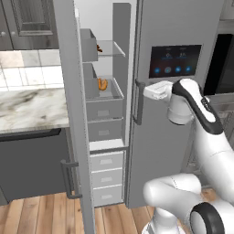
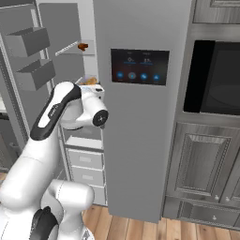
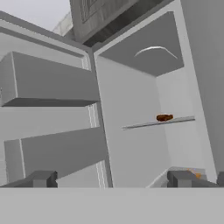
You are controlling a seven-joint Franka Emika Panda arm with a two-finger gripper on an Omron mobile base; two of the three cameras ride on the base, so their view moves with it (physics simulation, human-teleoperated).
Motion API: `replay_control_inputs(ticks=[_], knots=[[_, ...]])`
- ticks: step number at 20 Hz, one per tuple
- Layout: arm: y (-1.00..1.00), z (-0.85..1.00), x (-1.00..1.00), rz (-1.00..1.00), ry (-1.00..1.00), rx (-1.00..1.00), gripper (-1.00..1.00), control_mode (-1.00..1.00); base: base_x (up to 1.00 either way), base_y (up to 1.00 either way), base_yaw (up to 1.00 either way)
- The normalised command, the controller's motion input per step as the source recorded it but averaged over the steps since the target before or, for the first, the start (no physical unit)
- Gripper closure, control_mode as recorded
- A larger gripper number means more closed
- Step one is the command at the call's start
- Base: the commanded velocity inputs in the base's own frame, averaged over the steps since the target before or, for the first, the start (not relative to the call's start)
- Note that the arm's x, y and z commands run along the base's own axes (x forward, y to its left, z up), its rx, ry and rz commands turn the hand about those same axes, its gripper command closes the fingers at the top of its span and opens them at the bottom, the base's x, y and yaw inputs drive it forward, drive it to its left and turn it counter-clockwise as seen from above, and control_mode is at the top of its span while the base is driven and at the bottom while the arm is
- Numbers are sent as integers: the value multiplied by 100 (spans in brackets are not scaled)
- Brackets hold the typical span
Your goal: There's a chicken drumstick in the fridge that needs to be moved to the freezer for freezing. Pick up the chicken drumstick from the fridge, place it on any shelf in the freezer, and close the fridge and freezer doors when done.
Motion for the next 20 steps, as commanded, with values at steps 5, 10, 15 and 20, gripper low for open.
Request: replay_control_inputs(ticks=[5,10,15,20], knots=[[-24,100,-79,-17,2,0,-100,-100,0,0,0],[-7,71,-93,-15,20,0,-100,-100,0,0,0],[20,38,-99,-7,4,0,-100,-100,0,0,0],[20,21,-100,-3,-2,0,-100,-100,0,0,0]])
